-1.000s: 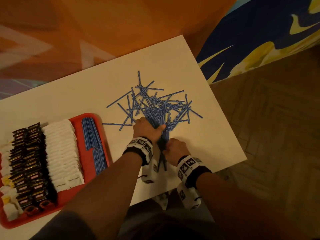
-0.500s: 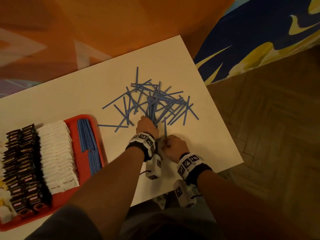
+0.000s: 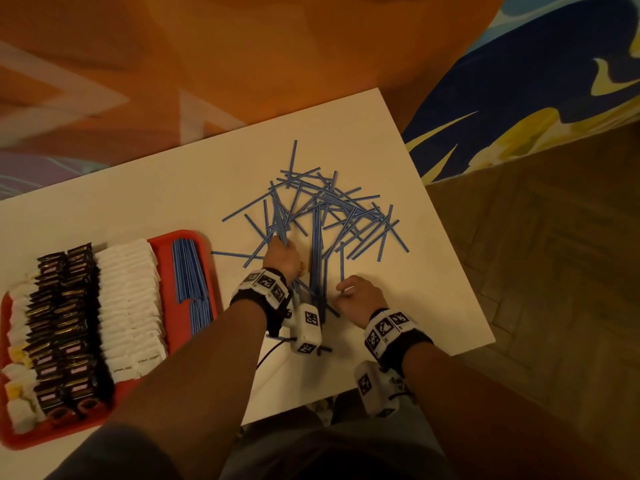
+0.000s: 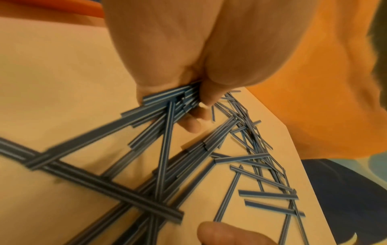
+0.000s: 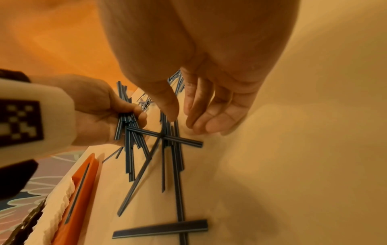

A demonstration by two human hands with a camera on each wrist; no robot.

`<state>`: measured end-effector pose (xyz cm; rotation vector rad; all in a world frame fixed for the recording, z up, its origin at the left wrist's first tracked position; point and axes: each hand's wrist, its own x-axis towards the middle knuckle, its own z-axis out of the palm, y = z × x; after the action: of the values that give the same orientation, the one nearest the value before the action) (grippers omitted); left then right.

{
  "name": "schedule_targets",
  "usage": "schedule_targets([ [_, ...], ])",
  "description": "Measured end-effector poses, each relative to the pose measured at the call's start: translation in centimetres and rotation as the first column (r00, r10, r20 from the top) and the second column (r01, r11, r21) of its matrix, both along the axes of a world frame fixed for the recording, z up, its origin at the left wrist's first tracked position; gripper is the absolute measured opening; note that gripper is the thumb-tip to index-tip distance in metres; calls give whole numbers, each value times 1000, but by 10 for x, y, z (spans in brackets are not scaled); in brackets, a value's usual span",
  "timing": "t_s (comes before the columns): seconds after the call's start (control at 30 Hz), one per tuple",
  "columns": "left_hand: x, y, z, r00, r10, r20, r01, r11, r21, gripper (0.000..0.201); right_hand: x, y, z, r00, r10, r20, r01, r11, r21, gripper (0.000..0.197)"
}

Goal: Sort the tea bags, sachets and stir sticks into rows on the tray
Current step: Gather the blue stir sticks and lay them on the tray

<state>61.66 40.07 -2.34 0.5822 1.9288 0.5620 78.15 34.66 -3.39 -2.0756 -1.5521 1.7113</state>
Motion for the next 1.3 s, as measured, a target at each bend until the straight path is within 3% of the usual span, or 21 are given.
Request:
schedule_targets([
  [0.1,-4,-3,6,971,181,158,-200,972,120,23,-1,0,-1,999,-22,-24,22,1000,-12,20],
  [0.2,-12,-1,9,862,358,359,-425,897,126,25,1,-4,-1,999,-26,-29,25,1000,-13,18],
  [0.3,-19,3,7,781,455,428,-549,827,122,13,3,-5,-1,1000,19,18,-20,999,43,15],
  [0.43,-21,6,15,730,491,476,-605,788,115,28,-2,-6,3,978,165,127,-184,971,153,9],
  [0.53,-26,7,24,691,519,503,-643,760,98,32,-14,-9,12,963,233,138,-255,951,176,20],
  [0.63,-36,7,30,646,545,534,-683,726,85,33,-27,-16,17,879,435,196,-472,852,226,33],
  [0.8,-50,0,39,607,555,569,-709,701,72,29,-42,-28,13,709,633,311,-698,692,184,68],
  [0.87,-55,-3,41,595,561,575,-725,684,83,28,-47,-31,10,674,653,345,-730,659,181,64],
  [1.0,-65,-6,46,566,585,582,-764,637,103,28,-50,-29,14,629,647,431,-766,612,199,36],
  [1.17,-79,-11,47,535,617,577,-801,588,113,26,-52,-24,19,543,664,515,-819,554,150,49],
  [1.3,-86,-15,49,511,628,586,-820,561,114,25,-55,-26,17,540,658,525,-817,560,137,46],
])
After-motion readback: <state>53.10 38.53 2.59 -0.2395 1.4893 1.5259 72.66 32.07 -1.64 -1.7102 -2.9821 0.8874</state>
